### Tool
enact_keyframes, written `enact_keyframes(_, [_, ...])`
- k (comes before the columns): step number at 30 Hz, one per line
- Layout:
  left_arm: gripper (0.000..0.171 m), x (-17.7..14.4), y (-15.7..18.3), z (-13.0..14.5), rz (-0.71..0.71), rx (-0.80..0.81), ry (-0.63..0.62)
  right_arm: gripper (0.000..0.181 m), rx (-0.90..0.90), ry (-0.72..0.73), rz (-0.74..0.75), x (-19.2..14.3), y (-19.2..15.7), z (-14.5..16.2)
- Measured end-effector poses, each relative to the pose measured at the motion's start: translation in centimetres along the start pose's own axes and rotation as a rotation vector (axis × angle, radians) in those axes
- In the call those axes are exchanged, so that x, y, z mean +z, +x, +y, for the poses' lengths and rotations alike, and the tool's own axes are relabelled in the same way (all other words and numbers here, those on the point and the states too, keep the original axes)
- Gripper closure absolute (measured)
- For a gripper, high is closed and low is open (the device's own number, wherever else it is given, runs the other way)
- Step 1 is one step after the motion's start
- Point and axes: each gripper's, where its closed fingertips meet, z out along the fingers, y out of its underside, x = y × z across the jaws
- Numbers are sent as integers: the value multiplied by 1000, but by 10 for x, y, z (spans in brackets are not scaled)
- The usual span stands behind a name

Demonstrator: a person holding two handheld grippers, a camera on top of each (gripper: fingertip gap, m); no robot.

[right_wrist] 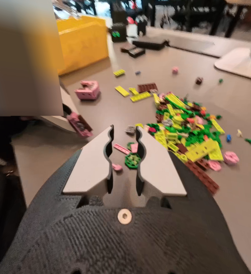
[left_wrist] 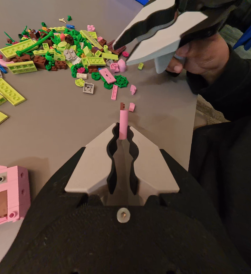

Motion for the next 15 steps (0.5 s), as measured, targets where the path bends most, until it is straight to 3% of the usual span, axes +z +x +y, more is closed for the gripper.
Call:
enact_keyframes(4, [165, 1, 14, 2, 60, 65, -12, 155, -64, 28, -302, 4, -63, -4])
enact_keyframes(8, [165, 1, 33, 5, 83, 246, -18, 158, -145, -48, -392, 7, -84, 9])
enact_keyframes(12, [164, 8, 35, 15, -46, 542, -55, 161, -221, -62, -447, 0, -95, 16])
enact_keyframes(15, [164, 7, 38, 16, -38, 563, -51, 159, -302, -135, -442, -2, -93, 31])
